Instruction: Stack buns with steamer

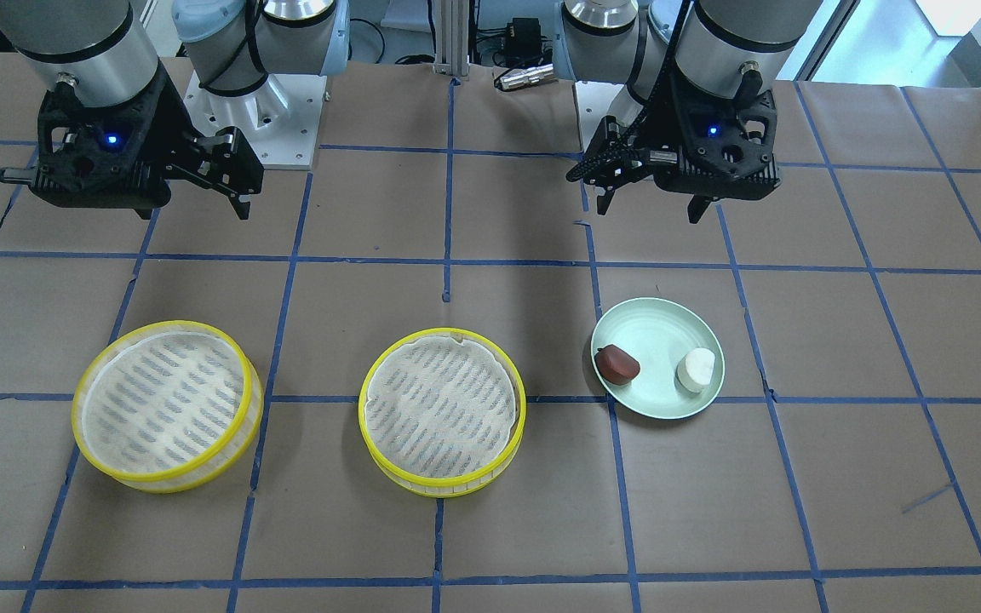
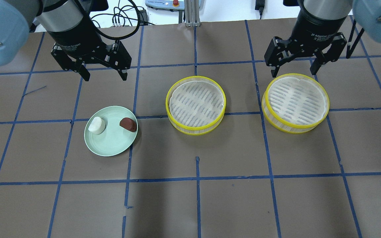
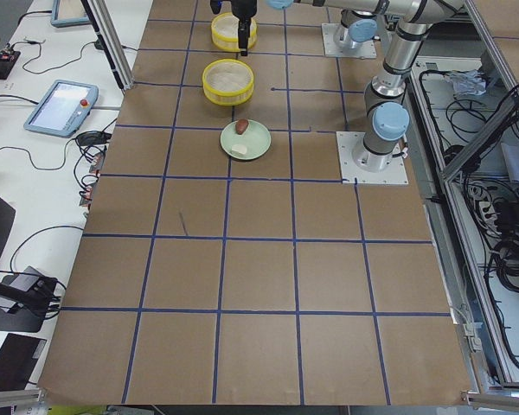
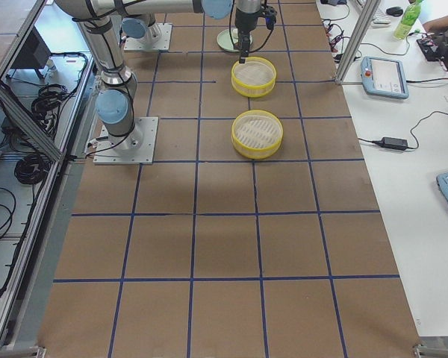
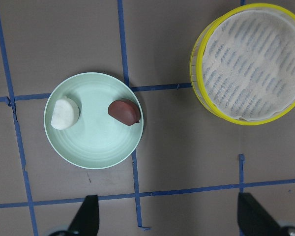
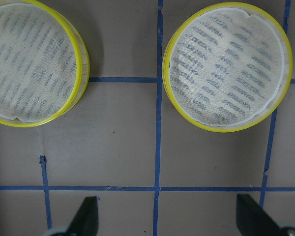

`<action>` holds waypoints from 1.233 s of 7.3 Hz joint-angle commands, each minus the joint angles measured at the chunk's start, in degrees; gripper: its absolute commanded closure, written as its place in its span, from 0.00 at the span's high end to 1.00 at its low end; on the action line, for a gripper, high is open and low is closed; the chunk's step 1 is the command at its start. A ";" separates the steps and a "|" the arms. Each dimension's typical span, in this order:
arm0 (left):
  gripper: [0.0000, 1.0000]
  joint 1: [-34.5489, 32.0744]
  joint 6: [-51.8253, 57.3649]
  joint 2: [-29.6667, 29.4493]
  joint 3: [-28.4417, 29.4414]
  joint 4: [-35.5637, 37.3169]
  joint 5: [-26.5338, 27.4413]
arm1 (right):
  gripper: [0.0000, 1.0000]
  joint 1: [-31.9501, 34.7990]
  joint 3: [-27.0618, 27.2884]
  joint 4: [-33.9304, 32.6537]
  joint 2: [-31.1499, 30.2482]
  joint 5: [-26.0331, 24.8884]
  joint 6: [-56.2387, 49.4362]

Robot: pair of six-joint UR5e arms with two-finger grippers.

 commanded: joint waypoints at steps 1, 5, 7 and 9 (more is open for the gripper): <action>1.00 0.37 0.00 0.24 -0.90 0.00 0.00 | 1.00 0.06 0.00 -0.03 -0.03 0.05 0.09; 1.00 5.00 9.26 0.60 -7.29 0.43 1.57 | 1.00 -2.46 0.79 -3.09 0.49 0.05 -2.00; 0.89 10.91 18.31 -4.56 -15.97 13.19 3.67 | 1.00 -9.40 2.28 -4.25 1.80 0.23 -7.08; 0.89 12.50 22.40 -12.72 -21.19 29.64 5.61 | 1.00 -17.74 3.68 -9.50 6.79 -1.60 -16.38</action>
